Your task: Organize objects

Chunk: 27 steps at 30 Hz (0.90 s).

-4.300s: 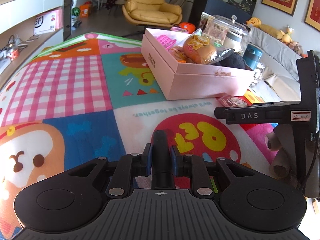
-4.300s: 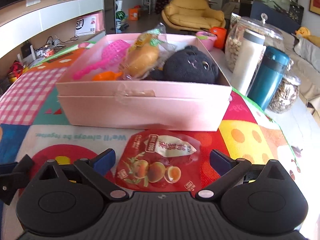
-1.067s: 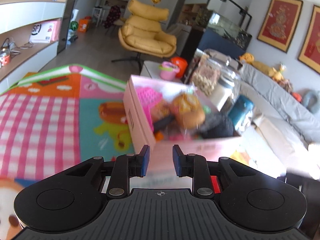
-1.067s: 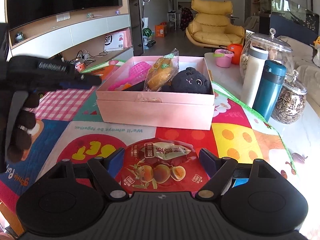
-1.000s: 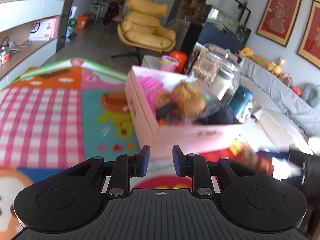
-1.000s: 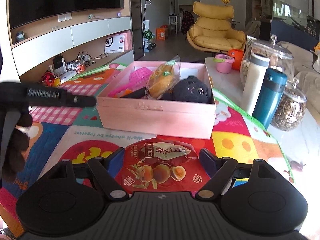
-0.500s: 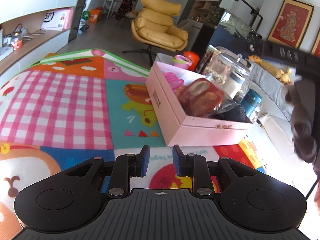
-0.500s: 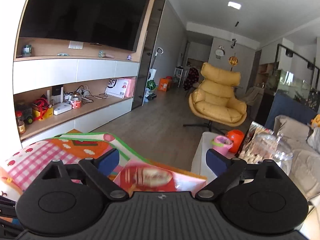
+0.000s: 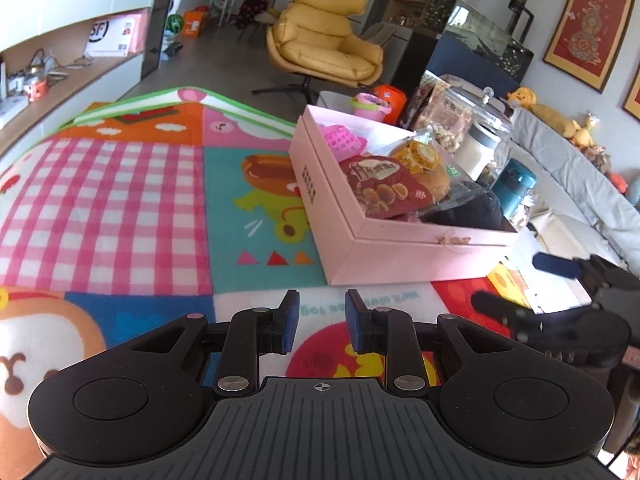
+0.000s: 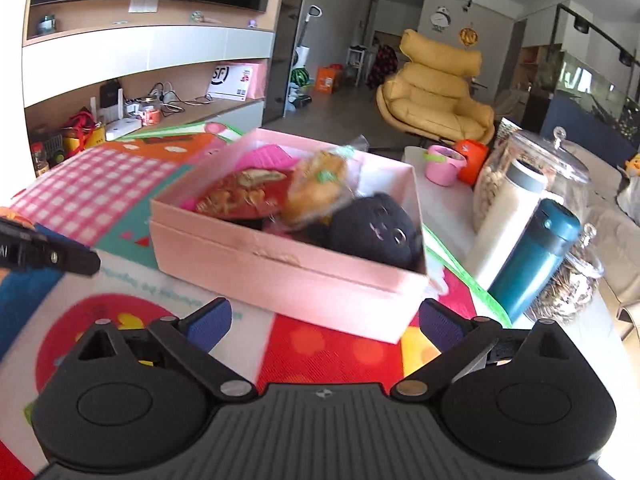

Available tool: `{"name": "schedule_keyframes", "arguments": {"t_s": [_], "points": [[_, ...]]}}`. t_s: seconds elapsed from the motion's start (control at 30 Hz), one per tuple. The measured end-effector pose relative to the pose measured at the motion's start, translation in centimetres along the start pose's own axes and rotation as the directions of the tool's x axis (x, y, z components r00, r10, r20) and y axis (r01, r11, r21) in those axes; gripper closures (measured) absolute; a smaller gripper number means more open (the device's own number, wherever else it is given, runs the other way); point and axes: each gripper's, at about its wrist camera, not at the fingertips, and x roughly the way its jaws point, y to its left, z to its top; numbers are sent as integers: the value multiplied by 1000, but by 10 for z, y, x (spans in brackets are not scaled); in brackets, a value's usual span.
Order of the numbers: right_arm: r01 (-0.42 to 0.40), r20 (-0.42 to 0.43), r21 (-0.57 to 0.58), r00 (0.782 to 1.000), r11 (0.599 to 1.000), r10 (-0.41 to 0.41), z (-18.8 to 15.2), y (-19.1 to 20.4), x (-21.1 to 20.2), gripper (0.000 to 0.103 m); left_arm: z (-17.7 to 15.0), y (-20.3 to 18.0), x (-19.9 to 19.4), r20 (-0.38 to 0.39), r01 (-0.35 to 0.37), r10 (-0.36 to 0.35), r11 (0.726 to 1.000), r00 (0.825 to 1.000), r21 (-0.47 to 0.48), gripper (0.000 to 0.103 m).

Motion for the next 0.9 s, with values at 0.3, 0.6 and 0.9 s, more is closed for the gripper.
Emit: {"name": "schedule_keyframes", "arguments": {"t_s": [0.3,0.6,0.9], "points": [[15,16,49,1000,999,-16,-9,-16,3,0,20,-15,-5,73,-48,46,999,996,26,76],[84,-17,71,996,994,-83,1,-34,27,24,57,-25,28,113,-37,34,999,993,18,76],[28,16,-28,1000,999,-27,8,-12,33,23,56,-5,61,65,-164,159,983,985,78,24]]}}
